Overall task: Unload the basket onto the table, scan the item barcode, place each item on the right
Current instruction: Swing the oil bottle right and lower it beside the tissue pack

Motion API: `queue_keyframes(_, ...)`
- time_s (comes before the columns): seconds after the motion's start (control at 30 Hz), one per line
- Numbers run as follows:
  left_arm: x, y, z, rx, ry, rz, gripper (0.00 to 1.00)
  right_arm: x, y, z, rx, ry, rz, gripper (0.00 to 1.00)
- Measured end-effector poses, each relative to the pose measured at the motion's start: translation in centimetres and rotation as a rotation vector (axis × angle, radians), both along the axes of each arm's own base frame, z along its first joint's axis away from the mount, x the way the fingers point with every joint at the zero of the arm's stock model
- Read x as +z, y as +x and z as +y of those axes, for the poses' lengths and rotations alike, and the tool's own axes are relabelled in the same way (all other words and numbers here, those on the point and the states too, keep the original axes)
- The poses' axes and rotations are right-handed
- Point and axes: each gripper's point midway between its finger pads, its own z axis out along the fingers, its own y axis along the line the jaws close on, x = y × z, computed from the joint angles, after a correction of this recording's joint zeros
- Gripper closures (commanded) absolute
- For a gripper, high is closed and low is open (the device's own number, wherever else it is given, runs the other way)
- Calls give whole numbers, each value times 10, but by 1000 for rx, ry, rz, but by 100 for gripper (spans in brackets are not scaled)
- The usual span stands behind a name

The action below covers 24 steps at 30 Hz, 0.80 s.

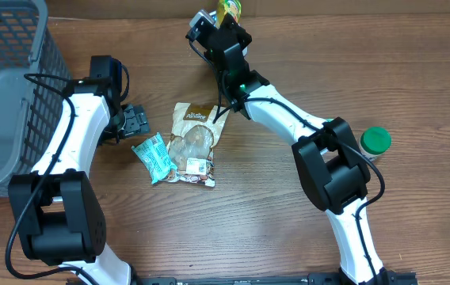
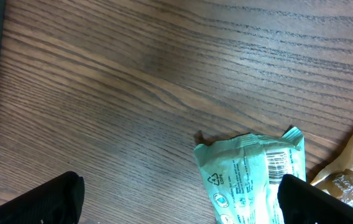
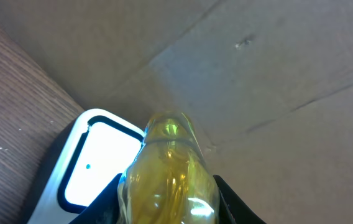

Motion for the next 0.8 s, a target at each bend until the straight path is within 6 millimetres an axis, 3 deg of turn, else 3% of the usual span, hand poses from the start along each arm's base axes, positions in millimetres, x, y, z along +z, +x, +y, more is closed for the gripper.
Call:
queue_keyframes(0.23,0,0,0,0,0,0,0,0,5,-13,-54,89,2,79)
queue_keyframes(0.43,0,0,0,0,0,1,0,-1,-9,-21,-87,116,98,80)
queue_keyframes(0.53,0,0,0,0,0,1,0,23,-29,-34,-124,175,165,80)
queue_keyframes(0.63,0,0,0,0,0,1,0,64,-60,-55,-170,260,226,80)
queue_keyframes(0.7,0,0,0,0,0,1,0,85,-87,-81,-233,319,287,80)
queue_keyframes(0.8,0,0,0,0,0,-1,0,92,-118,-124,-356,384,389,81)
